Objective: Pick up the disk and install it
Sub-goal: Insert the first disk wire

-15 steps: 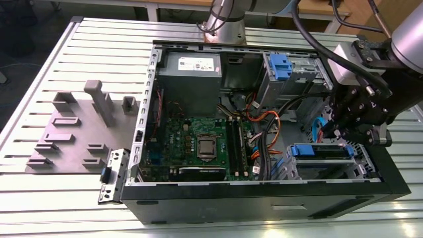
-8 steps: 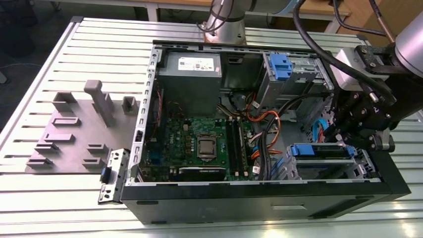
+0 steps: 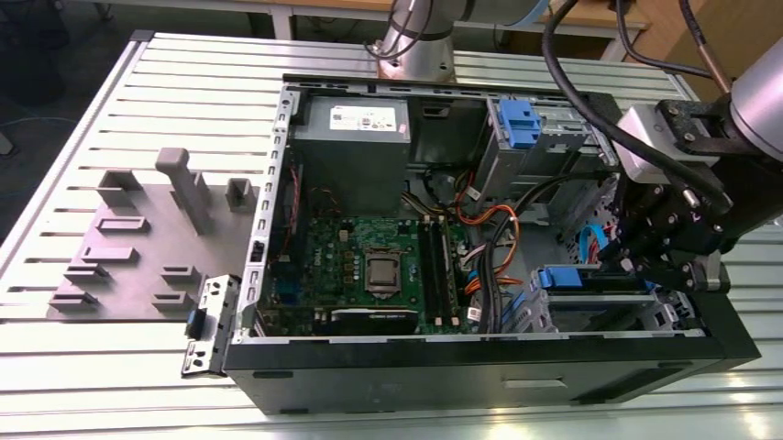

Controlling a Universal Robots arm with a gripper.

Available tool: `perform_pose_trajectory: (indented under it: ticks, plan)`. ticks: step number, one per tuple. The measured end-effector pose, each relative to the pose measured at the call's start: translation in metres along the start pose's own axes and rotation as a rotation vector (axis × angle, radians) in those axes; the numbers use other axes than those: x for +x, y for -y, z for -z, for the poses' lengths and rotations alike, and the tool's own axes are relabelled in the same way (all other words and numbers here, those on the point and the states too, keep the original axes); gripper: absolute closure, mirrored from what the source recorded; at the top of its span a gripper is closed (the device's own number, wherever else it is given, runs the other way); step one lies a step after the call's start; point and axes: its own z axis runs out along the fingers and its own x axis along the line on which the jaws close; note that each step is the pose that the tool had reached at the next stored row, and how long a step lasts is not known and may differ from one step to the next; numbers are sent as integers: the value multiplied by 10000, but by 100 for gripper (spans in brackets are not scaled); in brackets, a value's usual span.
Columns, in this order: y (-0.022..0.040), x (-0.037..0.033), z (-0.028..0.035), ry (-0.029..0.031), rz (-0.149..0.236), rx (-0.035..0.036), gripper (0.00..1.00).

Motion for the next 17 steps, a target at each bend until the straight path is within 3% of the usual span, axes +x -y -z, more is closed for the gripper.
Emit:
perform_pose_trajectory:
  ticks: [17]
  plan:
    - [-14,4,-52,2,0,0,84]
